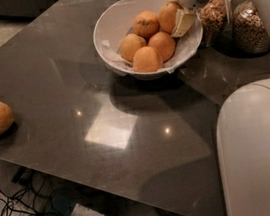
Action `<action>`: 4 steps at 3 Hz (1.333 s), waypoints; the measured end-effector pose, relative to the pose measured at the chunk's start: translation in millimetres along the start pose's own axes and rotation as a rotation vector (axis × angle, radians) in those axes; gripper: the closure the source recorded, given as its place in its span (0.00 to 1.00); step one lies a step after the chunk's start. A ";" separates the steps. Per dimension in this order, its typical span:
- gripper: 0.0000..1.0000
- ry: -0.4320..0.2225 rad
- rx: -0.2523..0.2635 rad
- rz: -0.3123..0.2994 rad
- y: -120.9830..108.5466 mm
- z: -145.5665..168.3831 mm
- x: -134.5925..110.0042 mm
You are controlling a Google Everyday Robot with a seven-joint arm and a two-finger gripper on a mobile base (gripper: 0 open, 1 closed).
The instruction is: Pick orange from white bowl
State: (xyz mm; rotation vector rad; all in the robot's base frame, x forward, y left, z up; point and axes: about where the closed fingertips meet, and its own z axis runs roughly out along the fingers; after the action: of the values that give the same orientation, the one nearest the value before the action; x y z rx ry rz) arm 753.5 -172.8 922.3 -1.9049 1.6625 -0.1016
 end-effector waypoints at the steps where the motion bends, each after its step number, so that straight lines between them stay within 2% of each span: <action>1: 1.00 -0.021 -0.002 0.003 1.4 -1.6 -4.0; 2: 1.00 -0.104 -0.025 0.023 9.7 -6.6 -20.4; 3: 1.00 -0.132 -0.059 0.028 19.7 -16.8 -37.6; 4: 1.00 -0.142 -0.066 0.017 24.8 -31.6 -52.5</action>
Offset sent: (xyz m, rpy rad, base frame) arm -0.0398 0.0288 0.0300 0.2258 0.0869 0.0873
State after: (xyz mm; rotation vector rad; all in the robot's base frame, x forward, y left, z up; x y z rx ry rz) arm 706.9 -137.4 953.1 -1.8999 1.6040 0.0943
